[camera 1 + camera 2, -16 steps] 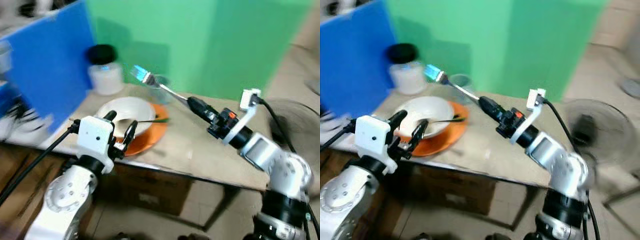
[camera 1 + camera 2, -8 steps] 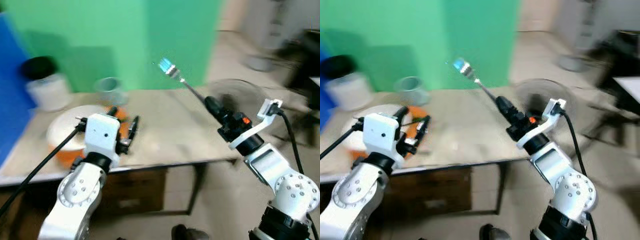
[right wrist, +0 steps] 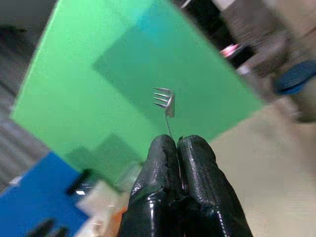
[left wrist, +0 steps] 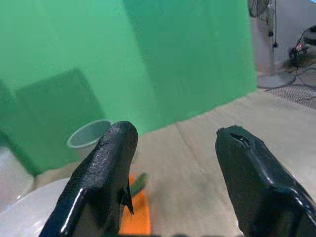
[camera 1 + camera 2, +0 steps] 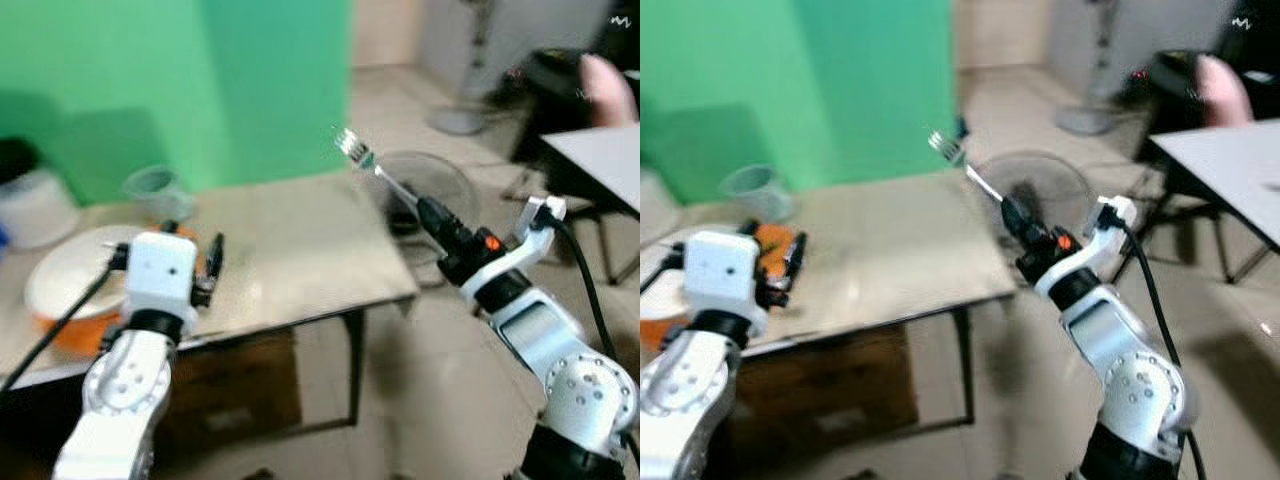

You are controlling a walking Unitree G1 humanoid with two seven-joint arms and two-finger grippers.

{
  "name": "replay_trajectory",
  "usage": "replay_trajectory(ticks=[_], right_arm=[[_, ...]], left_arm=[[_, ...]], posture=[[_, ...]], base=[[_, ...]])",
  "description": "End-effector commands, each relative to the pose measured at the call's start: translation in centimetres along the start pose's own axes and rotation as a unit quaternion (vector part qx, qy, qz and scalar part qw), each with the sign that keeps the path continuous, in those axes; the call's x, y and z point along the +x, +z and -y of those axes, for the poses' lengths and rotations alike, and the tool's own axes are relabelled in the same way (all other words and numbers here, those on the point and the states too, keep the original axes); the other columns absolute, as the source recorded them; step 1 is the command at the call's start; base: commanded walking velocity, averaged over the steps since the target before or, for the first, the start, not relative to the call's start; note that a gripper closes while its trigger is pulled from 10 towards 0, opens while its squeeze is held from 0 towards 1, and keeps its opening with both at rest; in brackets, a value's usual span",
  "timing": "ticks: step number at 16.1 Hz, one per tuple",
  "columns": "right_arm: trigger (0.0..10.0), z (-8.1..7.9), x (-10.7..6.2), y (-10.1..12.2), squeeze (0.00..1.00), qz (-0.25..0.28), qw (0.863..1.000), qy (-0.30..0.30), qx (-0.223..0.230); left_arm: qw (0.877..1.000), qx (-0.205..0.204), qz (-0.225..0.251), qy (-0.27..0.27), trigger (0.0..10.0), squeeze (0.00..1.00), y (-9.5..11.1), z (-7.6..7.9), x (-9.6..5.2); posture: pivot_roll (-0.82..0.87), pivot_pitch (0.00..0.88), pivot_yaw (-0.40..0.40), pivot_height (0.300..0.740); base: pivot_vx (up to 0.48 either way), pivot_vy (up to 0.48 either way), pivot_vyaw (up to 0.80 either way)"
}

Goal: Setting the table

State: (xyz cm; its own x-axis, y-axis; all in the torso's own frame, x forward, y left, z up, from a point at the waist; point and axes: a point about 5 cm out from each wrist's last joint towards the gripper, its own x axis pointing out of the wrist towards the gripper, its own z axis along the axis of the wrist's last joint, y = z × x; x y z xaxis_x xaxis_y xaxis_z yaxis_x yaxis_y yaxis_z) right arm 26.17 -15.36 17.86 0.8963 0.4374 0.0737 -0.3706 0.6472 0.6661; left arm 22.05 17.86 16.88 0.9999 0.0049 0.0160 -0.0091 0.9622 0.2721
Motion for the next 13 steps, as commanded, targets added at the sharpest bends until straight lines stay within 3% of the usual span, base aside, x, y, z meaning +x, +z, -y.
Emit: replay_trajectory(ticks=[1,5,10,13], right_arm=[[10.0,0.0,-0.4,0.6,0.0,0.01,0.999,-0.01,-0.031],[10.0,0.7,-0.9,1.2,0.0,0.011,0.995,-0.044,-0.093],[10.0,0.7,-1.2,1.1,0.0,0.013,0.993,-0.048,-0.109],[10.0,0.8,-1.8,1.3,0.0,-0.023,0.984,-0.024,-0.173]], left_arm=[[1.0,0.008,0.0,0.01,10.0,0.0,-0.1,-0.7,-0.1],[0.999,0.029,-0.002,0.027,10.0,0.0,-0.4,-1.9,-0.5],[1.0,0.009,-0.008,0.019,10.0,0.0,-0.5,-1.1,-0.6],[1.0,0.024,-0.014,0.008,10.0,0.0,-0.9,-1.2,-0.7]], posture=[[-0.08,0.0,0.048,0.74],[-0.08,0.0,0.044,0.74],[-0.09,0.002,0.043,0.74],[-0.1,0.009,0.042,0.74]], base=[[0.0,0.0,-0.8],[0.0,0.0,-0.8],[0.0,0.0,-0.79],[0.0,0.0,-0.78]])
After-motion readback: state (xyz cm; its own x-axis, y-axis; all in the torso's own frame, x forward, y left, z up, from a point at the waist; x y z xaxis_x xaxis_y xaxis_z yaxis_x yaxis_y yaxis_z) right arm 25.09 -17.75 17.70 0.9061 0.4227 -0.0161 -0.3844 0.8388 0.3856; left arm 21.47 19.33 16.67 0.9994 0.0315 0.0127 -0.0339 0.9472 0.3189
